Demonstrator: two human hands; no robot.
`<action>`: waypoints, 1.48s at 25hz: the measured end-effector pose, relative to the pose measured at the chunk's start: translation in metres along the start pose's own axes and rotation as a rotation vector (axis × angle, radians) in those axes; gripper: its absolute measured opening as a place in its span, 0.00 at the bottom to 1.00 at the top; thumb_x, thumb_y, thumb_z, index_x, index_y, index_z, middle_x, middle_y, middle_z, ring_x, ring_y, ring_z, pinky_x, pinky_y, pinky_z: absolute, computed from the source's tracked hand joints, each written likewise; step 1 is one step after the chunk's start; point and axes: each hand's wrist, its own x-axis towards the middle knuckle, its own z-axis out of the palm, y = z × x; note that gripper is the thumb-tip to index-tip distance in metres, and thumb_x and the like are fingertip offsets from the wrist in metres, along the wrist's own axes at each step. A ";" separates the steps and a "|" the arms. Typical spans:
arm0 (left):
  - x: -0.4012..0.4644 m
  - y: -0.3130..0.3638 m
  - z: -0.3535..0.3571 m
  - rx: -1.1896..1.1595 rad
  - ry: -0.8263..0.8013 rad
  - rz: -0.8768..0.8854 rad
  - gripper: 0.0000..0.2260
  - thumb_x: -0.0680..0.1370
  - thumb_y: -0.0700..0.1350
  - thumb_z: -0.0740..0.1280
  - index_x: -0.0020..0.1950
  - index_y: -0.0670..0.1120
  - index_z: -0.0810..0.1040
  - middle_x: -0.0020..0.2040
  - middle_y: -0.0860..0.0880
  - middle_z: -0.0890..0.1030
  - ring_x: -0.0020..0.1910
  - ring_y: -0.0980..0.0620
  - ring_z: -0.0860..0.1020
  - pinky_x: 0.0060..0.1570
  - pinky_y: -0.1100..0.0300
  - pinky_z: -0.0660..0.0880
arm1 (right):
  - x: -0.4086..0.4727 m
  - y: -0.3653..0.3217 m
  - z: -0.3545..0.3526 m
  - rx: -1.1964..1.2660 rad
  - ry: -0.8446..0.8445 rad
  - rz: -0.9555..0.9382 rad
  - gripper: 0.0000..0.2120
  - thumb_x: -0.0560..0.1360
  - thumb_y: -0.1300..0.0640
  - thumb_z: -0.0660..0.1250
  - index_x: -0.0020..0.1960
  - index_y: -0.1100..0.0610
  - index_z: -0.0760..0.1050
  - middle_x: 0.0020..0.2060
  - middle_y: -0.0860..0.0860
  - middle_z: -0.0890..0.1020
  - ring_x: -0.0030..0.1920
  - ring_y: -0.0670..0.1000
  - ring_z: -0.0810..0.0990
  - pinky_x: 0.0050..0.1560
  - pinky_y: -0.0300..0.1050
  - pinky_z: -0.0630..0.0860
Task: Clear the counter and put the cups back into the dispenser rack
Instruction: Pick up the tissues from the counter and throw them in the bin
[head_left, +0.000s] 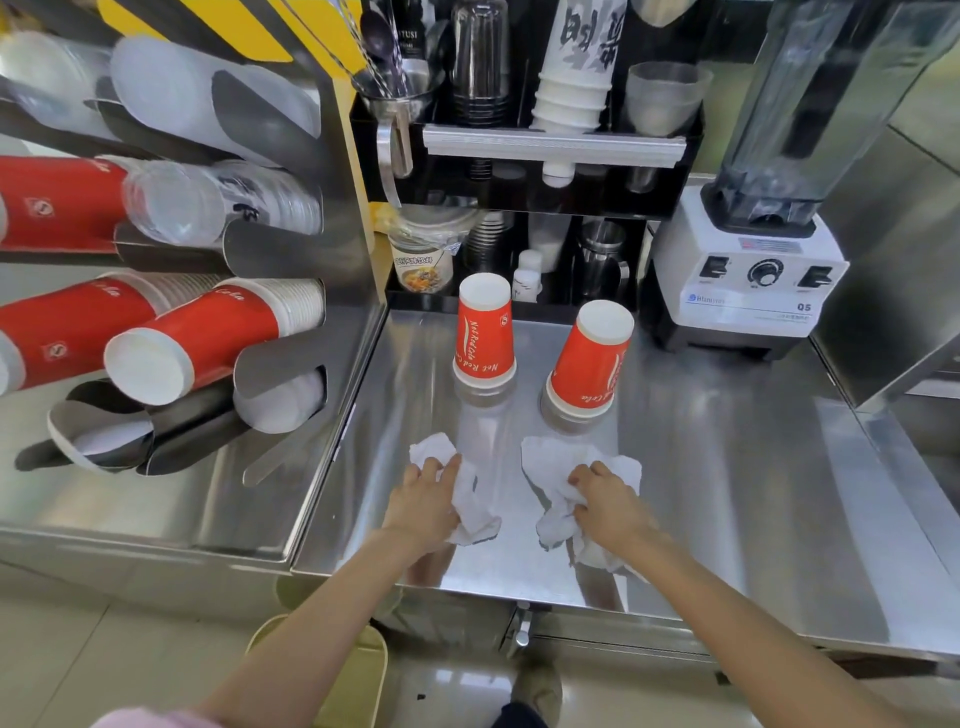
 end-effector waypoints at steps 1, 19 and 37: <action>-0.001 0.000 0.001 -0.014 0.003 0.004 0.29 0.76 0.45 0.59 0.73 0.48 0.49 0.70 0.42 0.61 0.67 0.41 0.61 0.61 0.49 0.68 | 0.000 0.000 0.002 0.023 0.009 0.002 0.16 0.74 0.65 0.57 0.62 0.59 0.66 0.59 0.57 0.72 0.56 0.59 0.75 0.53 0.49 0.73; -0.064 -0.042 0.002 -0.560 0.429 -0.007 0.25 0.74 0.30 0.52 0.67 0.49 0.67 0.62 0.42 0.73 0.55 0.40 0.75 0.53 0.53 0.71 | -0.043 -0.080 0.004 0.352 0.161 -0.113 0.16 0.76 0.66 0.54 0.60 0.61 0.72 0.54 0.62 0.77 0.54 0.60 0.74 0.39 0.36 0.58; -0.149 -0.134 0.036 -0.780 0.458 -0.316 0.18 0.77 0.38 0.52 0.65 0.47 0.66 0.60 0.45 0.67 0.44 0.43 0.75 0.47 0.60 0.65 | -0.073 -0.196 0.054 0.560 -0.220 -0.209 0.15 0.73 0.58 0.65 0.59 0.57 0.70 0.49 0.51 0.74 0.50 0.51 0.73 0.51 0.45 0.73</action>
